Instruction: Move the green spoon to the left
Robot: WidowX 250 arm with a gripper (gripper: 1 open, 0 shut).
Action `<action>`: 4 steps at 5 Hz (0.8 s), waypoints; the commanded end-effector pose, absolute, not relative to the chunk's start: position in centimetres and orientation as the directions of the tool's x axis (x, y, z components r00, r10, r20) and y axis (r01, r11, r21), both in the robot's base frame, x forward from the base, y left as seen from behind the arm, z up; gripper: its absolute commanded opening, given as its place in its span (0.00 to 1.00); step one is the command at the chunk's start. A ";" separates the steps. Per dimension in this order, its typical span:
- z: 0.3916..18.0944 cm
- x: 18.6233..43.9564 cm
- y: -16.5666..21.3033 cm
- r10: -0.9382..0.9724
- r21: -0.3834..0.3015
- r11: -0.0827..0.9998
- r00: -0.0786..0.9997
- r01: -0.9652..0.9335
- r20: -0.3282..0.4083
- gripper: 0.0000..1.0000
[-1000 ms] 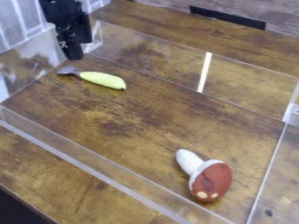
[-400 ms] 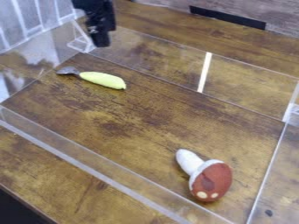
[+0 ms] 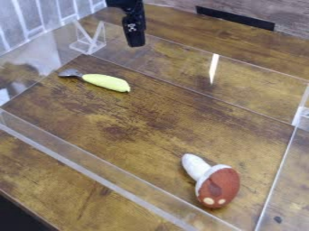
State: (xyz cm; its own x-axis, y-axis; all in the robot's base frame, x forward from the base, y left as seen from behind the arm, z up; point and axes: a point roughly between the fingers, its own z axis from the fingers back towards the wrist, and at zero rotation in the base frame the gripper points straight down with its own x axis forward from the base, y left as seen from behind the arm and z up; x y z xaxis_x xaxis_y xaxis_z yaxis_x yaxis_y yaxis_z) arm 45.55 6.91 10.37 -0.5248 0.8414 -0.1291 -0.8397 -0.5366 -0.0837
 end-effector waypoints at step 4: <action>13.3 45.9 5.2 0.799 -0.124 -0.598 -0.580 -0.792 -0.158 1.00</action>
